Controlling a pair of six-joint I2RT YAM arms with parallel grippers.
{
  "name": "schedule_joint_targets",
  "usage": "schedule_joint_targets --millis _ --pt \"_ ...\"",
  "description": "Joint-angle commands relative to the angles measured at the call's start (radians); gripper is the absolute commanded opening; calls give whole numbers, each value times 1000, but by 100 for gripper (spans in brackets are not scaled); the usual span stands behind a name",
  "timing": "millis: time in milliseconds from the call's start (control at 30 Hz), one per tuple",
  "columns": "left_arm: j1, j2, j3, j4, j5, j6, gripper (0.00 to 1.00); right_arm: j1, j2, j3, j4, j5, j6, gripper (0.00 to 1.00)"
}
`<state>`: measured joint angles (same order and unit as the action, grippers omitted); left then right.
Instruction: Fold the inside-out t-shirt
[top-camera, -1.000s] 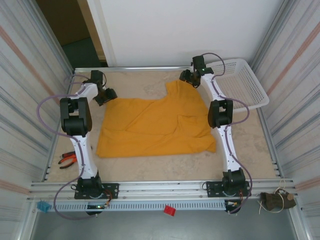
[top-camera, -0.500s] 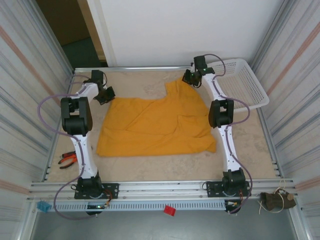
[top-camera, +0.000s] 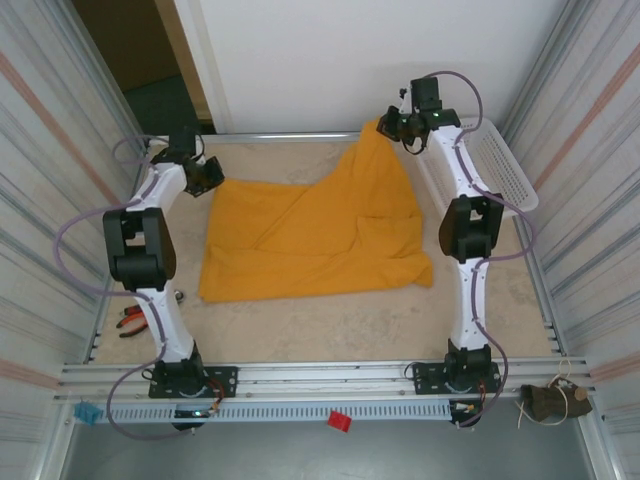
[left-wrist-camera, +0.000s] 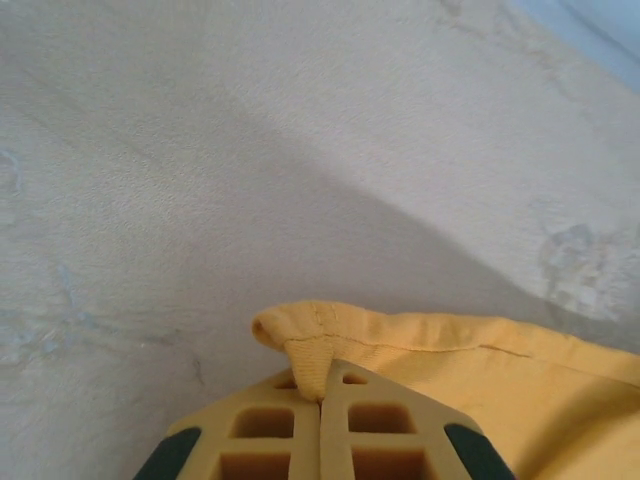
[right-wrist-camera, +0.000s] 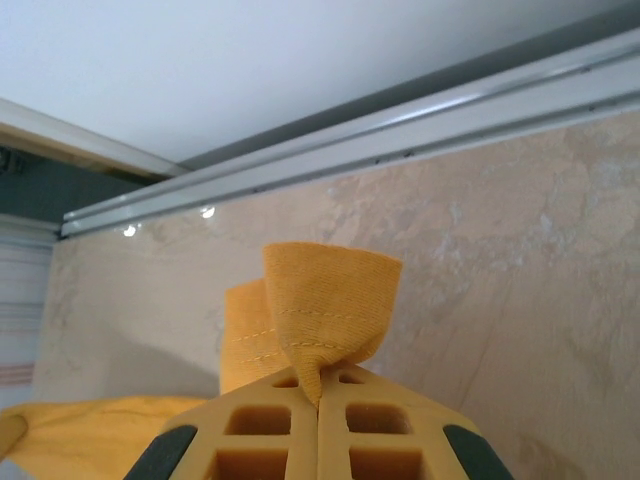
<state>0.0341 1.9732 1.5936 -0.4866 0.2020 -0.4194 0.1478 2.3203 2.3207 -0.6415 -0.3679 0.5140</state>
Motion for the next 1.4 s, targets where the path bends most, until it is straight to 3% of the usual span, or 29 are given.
schedule_joint_targets --millis 0,233,433,1033,1367 --pt "15 -75 -90 34 -9 -34 0 10 -125 -163 48 2 -26 0" --pt "69 -203 -301 136 0 -143 0 12 -409 -613 186 50 -16 0" --pt "108 -255 -390 175 34 -177 0 12 -589 -875 251 83 -6 0" --pt "130 -497 -683 267 91 -293 0 19 -925 -1219 241 172 -3 0" --pt "130 -492 -762 264 71 -299 0 63 -1034 -1418 246 205 38 0"
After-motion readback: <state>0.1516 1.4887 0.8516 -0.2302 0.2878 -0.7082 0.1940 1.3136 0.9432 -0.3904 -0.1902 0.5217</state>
